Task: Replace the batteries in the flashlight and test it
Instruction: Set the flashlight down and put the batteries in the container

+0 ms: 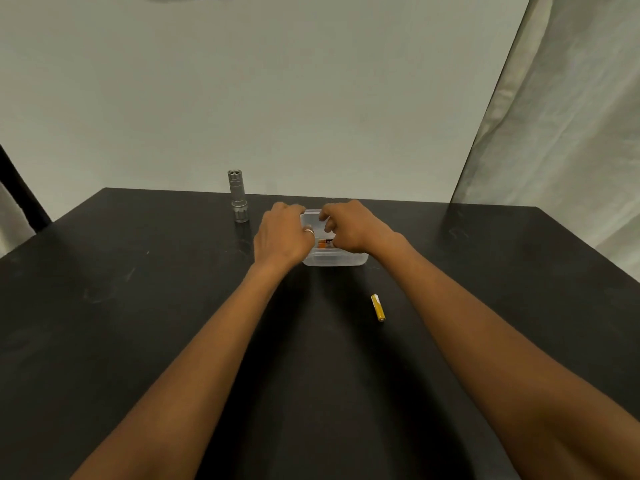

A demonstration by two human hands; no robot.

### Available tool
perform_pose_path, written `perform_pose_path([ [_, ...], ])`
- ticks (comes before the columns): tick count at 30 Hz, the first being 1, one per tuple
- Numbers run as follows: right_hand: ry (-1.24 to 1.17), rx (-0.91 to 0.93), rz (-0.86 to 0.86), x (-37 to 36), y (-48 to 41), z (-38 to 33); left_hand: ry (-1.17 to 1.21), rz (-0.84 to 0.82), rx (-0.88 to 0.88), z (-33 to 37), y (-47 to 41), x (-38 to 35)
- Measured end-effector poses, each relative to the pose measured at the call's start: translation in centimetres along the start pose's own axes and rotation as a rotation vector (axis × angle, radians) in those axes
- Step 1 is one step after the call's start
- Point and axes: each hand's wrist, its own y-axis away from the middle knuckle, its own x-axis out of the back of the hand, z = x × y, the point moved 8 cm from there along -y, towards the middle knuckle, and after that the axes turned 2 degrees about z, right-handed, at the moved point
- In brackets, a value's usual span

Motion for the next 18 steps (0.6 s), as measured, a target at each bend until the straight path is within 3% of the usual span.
perform_pose_path([
  [6,0.035,-0.035,-0.019,-0.3,-0.7,0.7,0.136,0.018,0.070,-0.8,0.7,-1.0],
  [18,0.007,-0.050,0.078,1.0,-0.8,0.6,0.186,0.029,0.093,-1.3,0.7,-1.4],
])
